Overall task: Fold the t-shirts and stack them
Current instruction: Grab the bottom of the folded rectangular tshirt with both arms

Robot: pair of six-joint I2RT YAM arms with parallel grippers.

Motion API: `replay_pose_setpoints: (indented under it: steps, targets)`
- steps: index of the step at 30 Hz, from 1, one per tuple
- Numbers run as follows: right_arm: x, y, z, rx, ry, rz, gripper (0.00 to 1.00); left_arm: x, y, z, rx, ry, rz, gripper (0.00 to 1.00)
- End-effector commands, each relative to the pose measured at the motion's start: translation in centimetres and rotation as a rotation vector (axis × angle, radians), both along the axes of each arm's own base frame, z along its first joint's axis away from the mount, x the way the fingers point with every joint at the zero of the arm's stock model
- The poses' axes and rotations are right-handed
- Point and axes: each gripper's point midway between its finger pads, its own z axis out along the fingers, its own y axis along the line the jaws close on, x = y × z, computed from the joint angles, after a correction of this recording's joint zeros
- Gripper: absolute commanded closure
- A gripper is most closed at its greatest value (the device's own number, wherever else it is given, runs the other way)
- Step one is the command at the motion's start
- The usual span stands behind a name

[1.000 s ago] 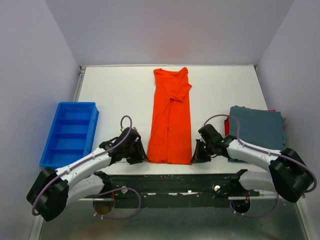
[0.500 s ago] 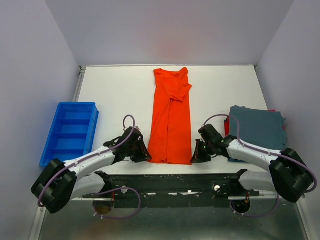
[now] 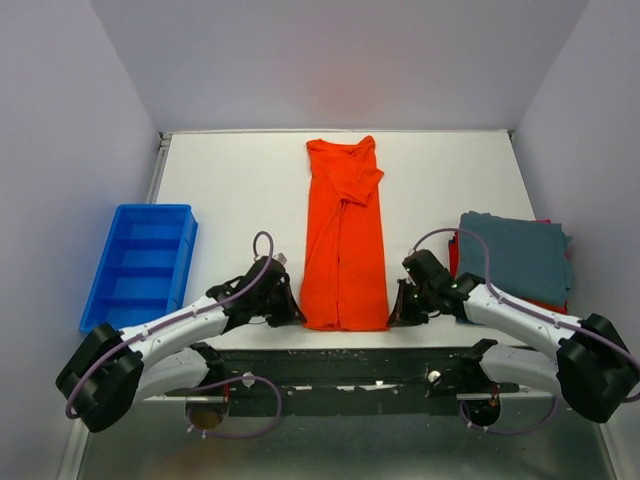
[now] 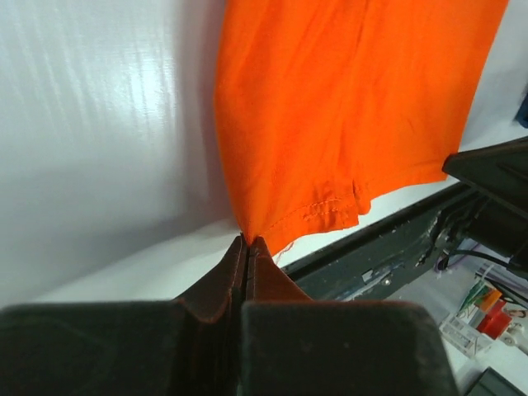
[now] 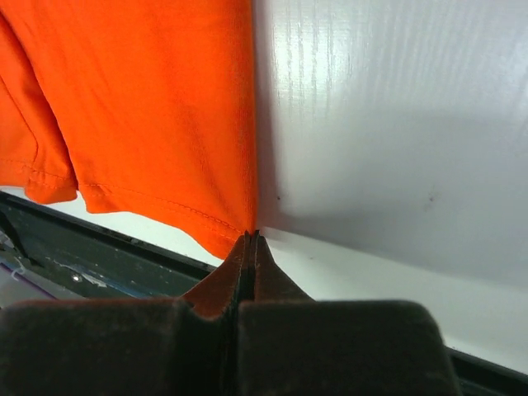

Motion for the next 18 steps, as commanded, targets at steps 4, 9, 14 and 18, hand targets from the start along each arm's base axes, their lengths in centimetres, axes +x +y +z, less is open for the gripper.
replay_pose_setpoints:
  steps: [4,9,14,18]
  targets:
    - [-0.3,-1.4,1.4,-0.051,-0.040,0.002,0.99,-1.0,-1.9,1.9,-0.069,0.009,-0.050,1.00]
    - [-0.1,-1.5,1.8,-0.049,-0.056,-0.009,0.99,-0.8,-2.8,2.5,-0.086,-0.012,-0.063,1.00]
    - [0.5,-0.8,2.2,-0.016,-0.072,-0.030,0.99,0.1,-3.4,3.3,-0.097,-0.054,-0.070,1.00]
    - [1.1,-0.4,2.8,-0.004,-0.083,-0.041,0.99,0.7,-3.9,3.9,-0.118,-0.080,-0.070,1.00]
